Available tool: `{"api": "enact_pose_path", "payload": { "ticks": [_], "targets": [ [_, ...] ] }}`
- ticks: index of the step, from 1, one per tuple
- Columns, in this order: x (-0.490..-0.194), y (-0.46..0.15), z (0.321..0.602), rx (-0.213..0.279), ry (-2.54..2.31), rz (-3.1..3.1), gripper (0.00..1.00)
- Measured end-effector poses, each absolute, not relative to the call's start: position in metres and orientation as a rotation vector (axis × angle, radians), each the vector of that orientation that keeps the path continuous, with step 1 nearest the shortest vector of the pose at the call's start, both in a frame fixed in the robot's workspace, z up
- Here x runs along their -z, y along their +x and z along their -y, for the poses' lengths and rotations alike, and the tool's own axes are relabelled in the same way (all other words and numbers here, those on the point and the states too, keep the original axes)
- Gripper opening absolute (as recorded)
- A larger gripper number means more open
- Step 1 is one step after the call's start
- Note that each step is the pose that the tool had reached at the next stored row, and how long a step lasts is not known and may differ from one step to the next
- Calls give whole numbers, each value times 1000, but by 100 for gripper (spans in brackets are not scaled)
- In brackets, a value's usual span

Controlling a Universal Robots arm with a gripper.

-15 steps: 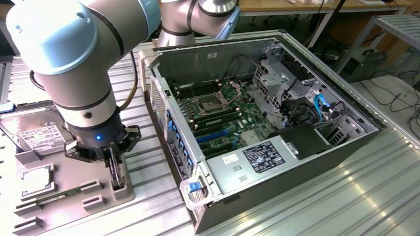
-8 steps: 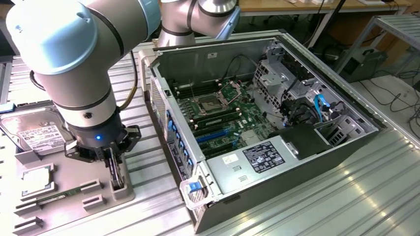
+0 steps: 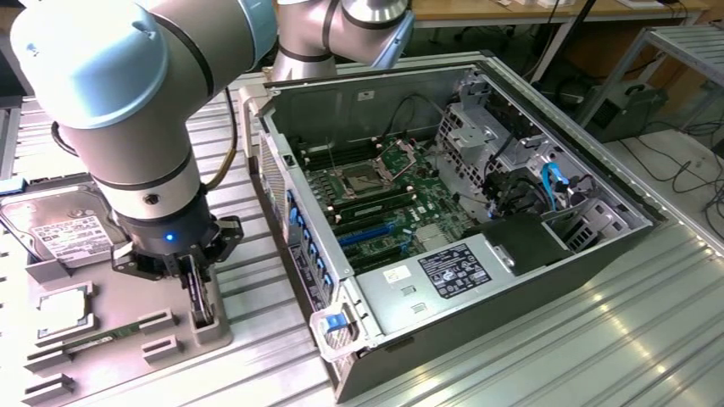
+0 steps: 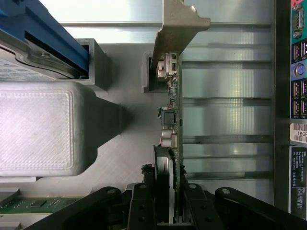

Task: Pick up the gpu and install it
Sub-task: 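Pick up the gpu and move the gpu toward the slot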

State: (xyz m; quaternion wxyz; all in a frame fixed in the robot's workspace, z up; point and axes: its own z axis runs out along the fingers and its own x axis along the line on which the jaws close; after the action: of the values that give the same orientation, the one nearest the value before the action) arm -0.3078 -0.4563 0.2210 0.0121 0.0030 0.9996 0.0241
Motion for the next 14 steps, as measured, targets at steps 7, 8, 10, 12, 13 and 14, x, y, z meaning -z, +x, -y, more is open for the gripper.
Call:
{"api": "enact_pose_path", "payload": {
  "ticks": [7, 8, 10, 12, 13, 14],
  "targets": [
    [-242, -308, 456, -79, 9, -3117, 28],
    [-245, -308, 456, -79, 9, -3117, 28],
    [-251, -308, 456, -79, 9, -3117, 28],
    [-257, -308, 456, -79, 9, -3117, 28],
    [-259, -308, 456, -79, 9, -3117, 28],
    [-262, -308, 456, -79, 9, -3117, 28]
  ]
}}
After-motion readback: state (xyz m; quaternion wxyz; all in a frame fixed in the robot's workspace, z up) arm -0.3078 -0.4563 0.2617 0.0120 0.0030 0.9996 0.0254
